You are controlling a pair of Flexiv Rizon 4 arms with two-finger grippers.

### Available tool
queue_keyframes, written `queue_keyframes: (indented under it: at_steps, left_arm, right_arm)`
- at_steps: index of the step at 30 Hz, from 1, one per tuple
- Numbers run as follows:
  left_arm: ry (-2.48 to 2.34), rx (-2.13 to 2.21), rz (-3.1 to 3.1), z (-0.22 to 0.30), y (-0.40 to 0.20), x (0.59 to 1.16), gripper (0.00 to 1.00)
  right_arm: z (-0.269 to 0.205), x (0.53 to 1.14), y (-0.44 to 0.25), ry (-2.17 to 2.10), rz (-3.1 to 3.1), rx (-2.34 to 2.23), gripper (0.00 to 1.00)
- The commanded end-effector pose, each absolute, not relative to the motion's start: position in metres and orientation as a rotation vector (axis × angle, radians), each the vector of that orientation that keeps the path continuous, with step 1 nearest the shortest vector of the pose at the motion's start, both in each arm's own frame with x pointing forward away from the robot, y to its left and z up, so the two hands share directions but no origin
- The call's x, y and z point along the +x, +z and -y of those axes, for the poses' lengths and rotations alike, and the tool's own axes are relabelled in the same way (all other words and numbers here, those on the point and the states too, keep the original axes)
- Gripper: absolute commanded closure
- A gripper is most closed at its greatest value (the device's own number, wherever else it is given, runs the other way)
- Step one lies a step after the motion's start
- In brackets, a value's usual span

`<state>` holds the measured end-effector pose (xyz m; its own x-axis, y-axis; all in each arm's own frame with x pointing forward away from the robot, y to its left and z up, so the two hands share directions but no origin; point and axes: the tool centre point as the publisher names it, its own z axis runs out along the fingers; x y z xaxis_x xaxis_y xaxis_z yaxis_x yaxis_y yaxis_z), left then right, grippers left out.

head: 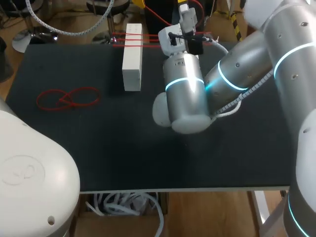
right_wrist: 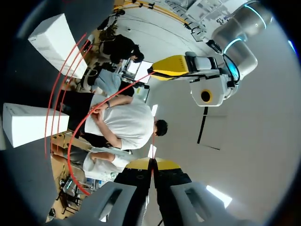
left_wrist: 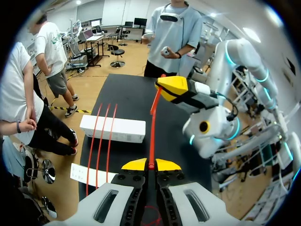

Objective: Grab the tape and strap the tape.

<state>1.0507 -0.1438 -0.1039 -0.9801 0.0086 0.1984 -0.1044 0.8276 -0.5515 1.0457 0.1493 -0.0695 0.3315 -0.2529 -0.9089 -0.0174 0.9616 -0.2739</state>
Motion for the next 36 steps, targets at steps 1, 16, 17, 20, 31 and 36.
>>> queue_keyframes:
  at_steps: [1, 16, 17, 20, 31, 36]
  left_arm:
    - [0.859, 0.075, 2.817, 0.144, -0.103, 1.051, 1.00]
    - [0.859, 0.075, 2.817, 0.144, -0.103, 1.051, 1.00]
    - [0.859, 0.075, 2.817, 0.144, -0.103, 1.051, 1.00]
    - [0.859, 0.075, 2.817, 0.144, -0.103, 1.051, 1.00]
    - [0.859, 0.075, 2.817, 0.144, -0.103, 1.051, 1.00]
    - [0.859, 0.075, 2.817, 0.144, -0.103, 1.051, 1.00]
  right_arm:
    - [-0.150, 1.047, -0.074, -0.156, -1.193, -0.255, 1.00]
    - [-0.165, 1.046, -0.043, -0.193, -1.608, -0.384, 1.00]
    - [-0.165, 1.047, -0.042, -0.197, -1.624, -0.393, 1.00]
    - [-0.167, 1.049, -0.036, -0.190, -1.671, -0.421, 1.00]
    - [-0.171, 1.049, -0.033, -0.149, -1.691, -0.514, 1.00]
    - [-0.176, 1.049, -0.040, -0.160, -1.677, -0.549, 1.00]
